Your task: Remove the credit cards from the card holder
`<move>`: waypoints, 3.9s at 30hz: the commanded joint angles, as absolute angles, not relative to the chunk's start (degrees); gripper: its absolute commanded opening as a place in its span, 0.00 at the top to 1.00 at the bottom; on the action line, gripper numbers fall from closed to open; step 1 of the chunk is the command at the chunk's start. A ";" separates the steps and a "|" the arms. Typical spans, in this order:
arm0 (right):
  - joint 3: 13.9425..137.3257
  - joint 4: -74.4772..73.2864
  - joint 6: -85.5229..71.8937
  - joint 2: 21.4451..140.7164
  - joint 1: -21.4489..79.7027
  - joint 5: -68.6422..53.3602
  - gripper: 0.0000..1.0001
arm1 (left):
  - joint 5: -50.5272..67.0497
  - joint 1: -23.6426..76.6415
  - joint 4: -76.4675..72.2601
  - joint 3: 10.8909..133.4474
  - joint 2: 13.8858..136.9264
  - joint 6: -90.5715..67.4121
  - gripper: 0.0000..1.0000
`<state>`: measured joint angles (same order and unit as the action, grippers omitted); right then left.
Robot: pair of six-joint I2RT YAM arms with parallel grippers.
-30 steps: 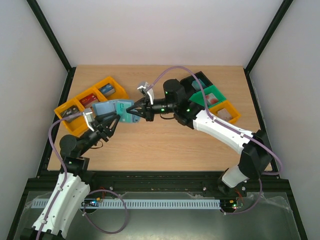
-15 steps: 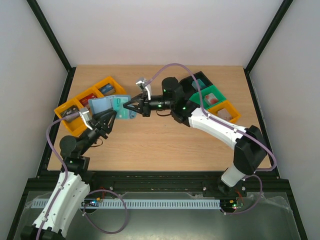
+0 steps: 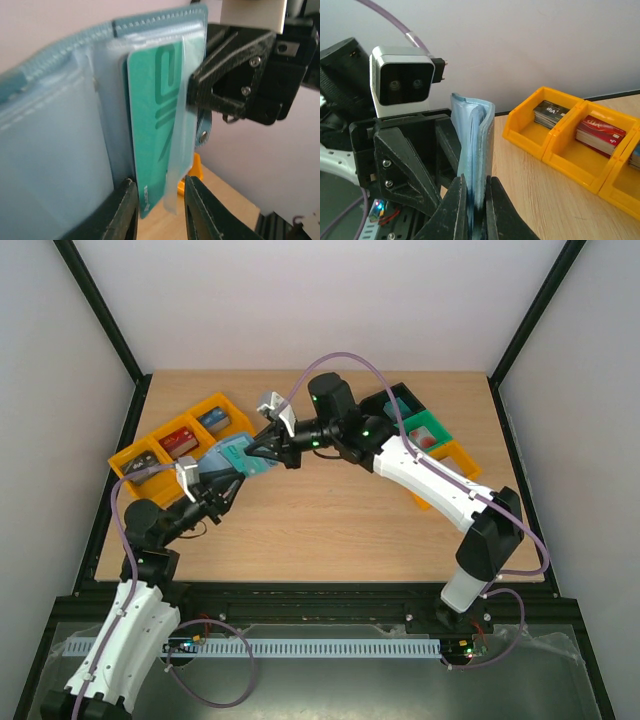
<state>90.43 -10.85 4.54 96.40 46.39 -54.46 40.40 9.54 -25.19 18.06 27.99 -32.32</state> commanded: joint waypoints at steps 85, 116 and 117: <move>80.85 -15.07 6.30 92.02 39.89 -66.93 0.97 | 38.79 9.05 -25.38 20.38 23.40 -28.75 0.98; 87.19 -32.67 -5.13 120.30 42.89 -50.98 0.64 | 30.45 3.01 -25.93 12.83 20.21 -43.62 0.98; 87.76 -33.48 -5.63 120.40 42.48 -49.01 0.59 | 30.54 2.99 -25.88 12.91 20.15 -43.53 0.98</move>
<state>83.33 -27.03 -5.21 119.52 43.92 -53.78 30.94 3.44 -23.68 13.32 20.95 -42.81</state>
